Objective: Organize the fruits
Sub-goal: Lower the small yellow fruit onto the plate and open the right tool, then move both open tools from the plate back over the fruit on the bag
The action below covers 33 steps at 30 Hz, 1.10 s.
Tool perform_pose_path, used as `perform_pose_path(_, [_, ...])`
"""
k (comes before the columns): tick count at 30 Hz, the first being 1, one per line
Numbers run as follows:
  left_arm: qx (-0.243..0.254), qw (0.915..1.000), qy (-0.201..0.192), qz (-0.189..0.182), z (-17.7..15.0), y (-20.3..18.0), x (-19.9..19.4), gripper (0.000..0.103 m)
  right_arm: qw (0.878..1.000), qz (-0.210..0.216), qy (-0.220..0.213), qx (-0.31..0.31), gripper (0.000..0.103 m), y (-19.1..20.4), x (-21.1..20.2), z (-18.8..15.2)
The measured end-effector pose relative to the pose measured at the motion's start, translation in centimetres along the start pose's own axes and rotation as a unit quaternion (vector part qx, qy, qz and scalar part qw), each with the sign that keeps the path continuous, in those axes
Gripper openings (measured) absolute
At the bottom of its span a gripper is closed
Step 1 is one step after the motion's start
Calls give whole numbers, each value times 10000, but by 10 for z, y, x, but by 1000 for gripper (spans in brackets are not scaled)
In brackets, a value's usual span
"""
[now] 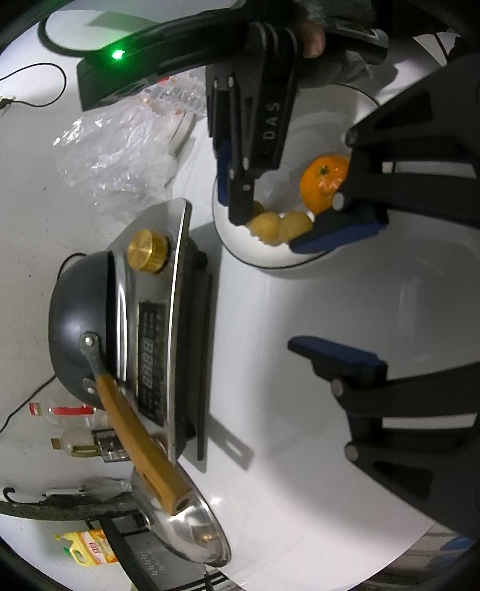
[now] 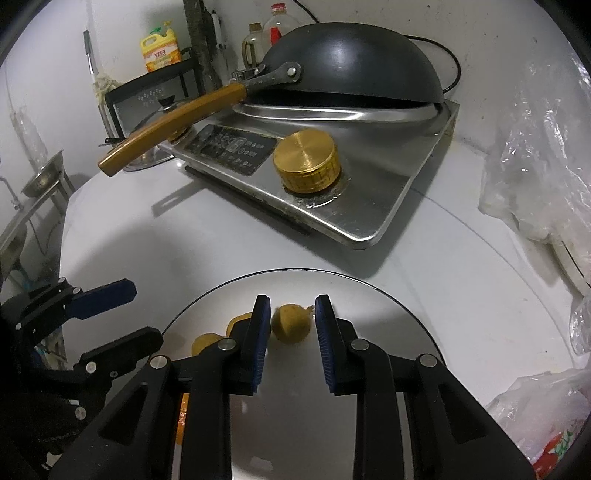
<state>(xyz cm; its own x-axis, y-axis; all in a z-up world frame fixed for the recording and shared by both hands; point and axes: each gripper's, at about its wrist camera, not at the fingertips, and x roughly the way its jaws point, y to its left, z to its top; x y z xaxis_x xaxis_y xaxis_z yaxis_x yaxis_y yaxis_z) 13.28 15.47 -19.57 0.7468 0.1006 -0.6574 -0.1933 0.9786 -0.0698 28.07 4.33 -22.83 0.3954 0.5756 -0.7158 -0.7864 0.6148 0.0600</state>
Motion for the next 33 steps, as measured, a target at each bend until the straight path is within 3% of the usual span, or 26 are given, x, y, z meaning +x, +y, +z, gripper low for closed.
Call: perform_pose_path(33, [366, 9985, -342, -231, 0, -58, -50, 48, 9981, -401, -437, 174, 27, -10, -94, -41])
